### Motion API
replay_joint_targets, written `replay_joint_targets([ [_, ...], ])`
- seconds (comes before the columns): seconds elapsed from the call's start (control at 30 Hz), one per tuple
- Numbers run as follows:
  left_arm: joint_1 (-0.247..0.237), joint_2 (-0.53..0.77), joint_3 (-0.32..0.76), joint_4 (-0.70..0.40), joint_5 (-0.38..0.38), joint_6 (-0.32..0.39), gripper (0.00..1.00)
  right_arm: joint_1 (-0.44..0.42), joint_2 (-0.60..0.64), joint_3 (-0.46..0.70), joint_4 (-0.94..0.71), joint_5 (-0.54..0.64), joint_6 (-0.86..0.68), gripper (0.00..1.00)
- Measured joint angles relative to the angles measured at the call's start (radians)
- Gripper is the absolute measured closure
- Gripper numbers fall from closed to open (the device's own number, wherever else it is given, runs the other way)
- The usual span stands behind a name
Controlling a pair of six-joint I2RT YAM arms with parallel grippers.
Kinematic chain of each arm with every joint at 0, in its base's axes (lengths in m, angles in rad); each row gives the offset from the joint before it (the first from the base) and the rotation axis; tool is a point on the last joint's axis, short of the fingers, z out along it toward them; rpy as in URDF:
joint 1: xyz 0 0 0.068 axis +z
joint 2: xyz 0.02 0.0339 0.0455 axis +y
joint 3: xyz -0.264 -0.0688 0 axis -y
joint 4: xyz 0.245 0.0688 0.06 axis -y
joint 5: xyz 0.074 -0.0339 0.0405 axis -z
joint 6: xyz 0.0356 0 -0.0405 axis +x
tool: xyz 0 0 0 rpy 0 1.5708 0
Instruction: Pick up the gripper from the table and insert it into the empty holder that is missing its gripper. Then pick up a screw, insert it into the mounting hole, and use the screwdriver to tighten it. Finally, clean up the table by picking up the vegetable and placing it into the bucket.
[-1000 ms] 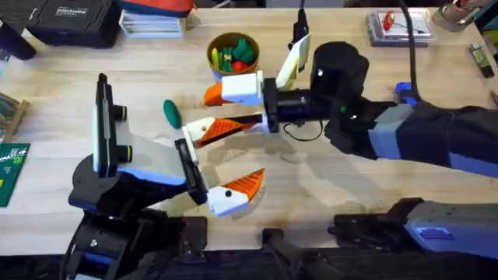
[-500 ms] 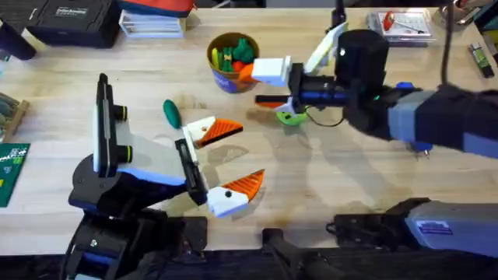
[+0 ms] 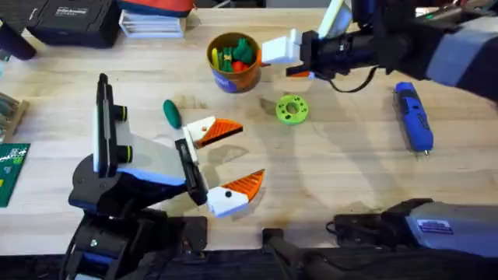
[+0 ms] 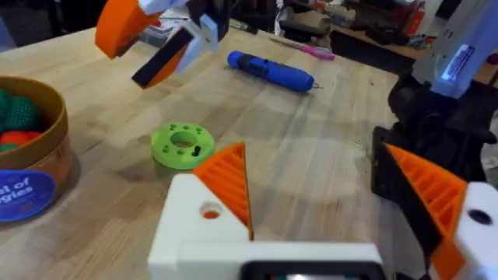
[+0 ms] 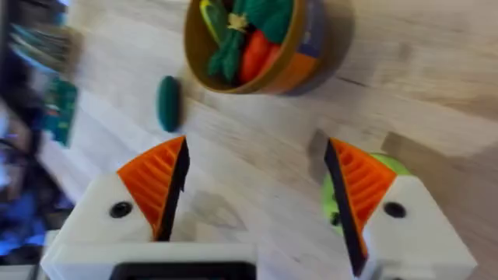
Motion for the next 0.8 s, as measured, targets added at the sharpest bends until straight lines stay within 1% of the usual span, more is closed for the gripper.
replay_joint_targets([
  [0.23,0.0,0.0,0.0,0.0,0.0,0.0,0.016,0.014,-0.101,0.012,-0.18,0.225,-0.211,0.007],
  [0.33,0.0,0.0,0.0,0.0,0.0,0.0,0.015,0.048,-0.15,0.012,-0.256,0.331,-0.278,0.006],
  [0.43,0.0,0.0,0.0,0.0,0.0,0.0,0.015,0.084,-0.182,0.012,-0.299,0.407,-0.315,0.006],
  [0.53,0.0,0.0,0.0,0.0,0.0,0.0,0.015,0.106,-0.187,0.013,-0.308,0.446,-0.334,0.006],
  [0.8,0.0,0.0,0.0,0.0,0.0,0.0,0.015,0.108,-0.187,0.014,-0.316,0.484,-0.352,0.006],
])
